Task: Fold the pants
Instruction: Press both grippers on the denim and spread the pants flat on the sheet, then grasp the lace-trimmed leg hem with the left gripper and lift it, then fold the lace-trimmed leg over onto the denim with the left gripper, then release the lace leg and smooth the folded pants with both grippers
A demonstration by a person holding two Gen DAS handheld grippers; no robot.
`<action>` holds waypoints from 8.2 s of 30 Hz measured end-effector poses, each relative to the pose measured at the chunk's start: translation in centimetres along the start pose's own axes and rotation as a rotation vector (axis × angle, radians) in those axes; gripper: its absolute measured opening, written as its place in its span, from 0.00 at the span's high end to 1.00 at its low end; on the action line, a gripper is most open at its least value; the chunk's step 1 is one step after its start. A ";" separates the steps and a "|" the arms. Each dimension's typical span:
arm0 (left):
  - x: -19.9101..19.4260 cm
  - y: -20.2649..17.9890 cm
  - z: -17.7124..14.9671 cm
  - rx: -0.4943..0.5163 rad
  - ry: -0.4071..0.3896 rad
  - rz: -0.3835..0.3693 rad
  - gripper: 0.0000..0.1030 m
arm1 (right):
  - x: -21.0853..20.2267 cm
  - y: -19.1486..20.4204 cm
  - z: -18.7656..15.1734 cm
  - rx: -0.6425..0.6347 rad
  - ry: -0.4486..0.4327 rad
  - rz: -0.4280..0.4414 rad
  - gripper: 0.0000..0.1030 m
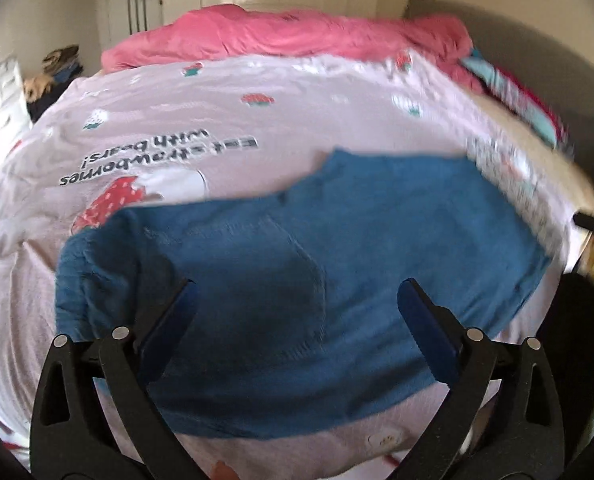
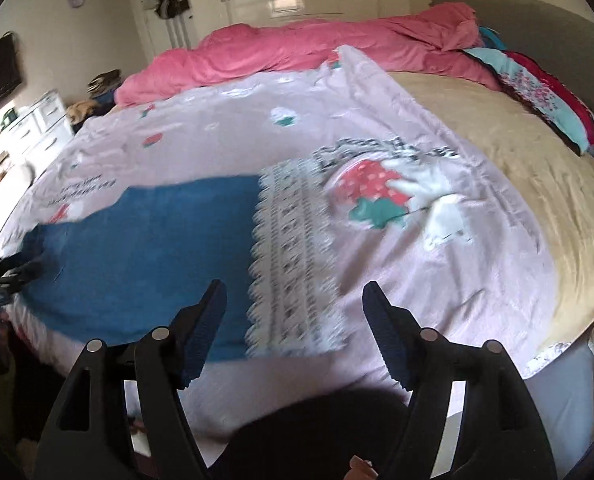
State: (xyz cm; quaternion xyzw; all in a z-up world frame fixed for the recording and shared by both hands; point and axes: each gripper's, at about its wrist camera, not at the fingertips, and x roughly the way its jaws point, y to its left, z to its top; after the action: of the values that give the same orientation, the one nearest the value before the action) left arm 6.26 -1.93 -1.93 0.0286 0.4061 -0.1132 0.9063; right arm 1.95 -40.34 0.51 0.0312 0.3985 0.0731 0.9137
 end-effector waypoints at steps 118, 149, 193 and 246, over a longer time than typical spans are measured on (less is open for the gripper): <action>9.9 4.3 9.6 -0.332 0.065 -0.602 0.33 | 7.2 18.8 -0.4 -0.285 0.061 0.359 0.75; 12.0 4.2 7.8 -0.348 0.138 -0.664 0.55 | 3.4 23.5 -5.2 -0.485 -0.089 0.106 0.23; 9.4 7.2 7.2 -0.332 0.085 -0.406 0.43 | 4.0 19.8 -2.3 -0.338 0.022 0.376 0.59; -4.5 2.6 -5.5 -0.145 0.035 -0.160 0.43 | 3.7 13.8 -1.7 -0.154 0.090 0.248 0.26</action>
State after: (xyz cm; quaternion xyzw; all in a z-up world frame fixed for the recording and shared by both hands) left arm -0.08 2.22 -2.40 -0.0675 0.4298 -0.1552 0.8869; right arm 1.69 -26.13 -1.68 0.0067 0.4255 0.2170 0.8785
